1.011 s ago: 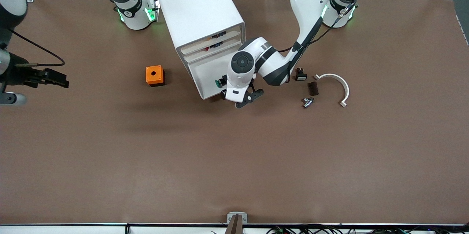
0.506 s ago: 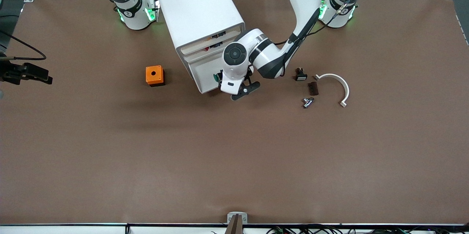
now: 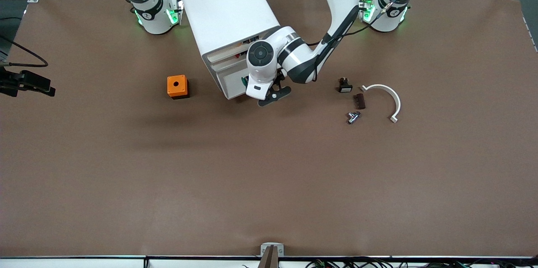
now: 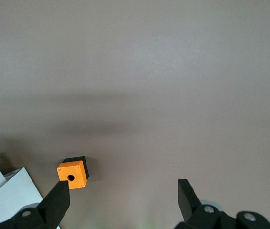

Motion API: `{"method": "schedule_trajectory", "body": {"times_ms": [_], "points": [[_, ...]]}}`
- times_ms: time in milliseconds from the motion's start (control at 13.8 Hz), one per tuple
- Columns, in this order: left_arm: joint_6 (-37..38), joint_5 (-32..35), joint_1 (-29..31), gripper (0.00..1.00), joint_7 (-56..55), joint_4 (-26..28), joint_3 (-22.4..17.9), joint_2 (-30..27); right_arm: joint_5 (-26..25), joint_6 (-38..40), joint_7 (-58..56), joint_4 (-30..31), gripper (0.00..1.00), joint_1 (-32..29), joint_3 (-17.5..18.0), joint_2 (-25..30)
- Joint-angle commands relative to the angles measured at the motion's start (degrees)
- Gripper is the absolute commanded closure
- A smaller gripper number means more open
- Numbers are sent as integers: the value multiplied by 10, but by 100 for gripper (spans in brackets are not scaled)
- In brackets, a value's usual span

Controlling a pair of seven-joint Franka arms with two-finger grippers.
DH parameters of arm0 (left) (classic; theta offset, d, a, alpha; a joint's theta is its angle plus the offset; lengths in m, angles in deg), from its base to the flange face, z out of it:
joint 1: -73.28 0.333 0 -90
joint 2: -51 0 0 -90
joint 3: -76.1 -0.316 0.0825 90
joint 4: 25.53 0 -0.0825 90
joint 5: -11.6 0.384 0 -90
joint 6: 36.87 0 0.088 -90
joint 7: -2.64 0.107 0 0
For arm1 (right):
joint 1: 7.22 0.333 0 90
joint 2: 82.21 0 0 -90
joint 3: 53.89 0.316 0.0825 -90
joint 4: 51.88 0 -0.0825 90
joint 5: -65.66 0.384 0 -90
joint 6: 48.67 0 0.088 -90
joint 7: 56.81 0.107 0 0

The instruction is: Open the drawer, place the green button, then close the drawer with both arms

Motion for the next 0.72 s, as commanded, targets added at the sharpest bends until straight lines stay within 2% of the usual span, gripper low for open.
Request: {"method": "schedule_trajectory", "body": {"times_ms": [0, 217, 650], "points": [[4, -24, -4, 0, -6, 8, 16, -9, 2, 18, -8, -5, 0, -7, 8, 5], [4, -52, -12, 0, -6, 8, 24, -9, 1, 23, -10, 4, 0, -8, 8, 30], [4, -88, -29, 0, -6, 7, 24, -3, -4, -6, -13, 98, 0, -11, 8, 115]]}}
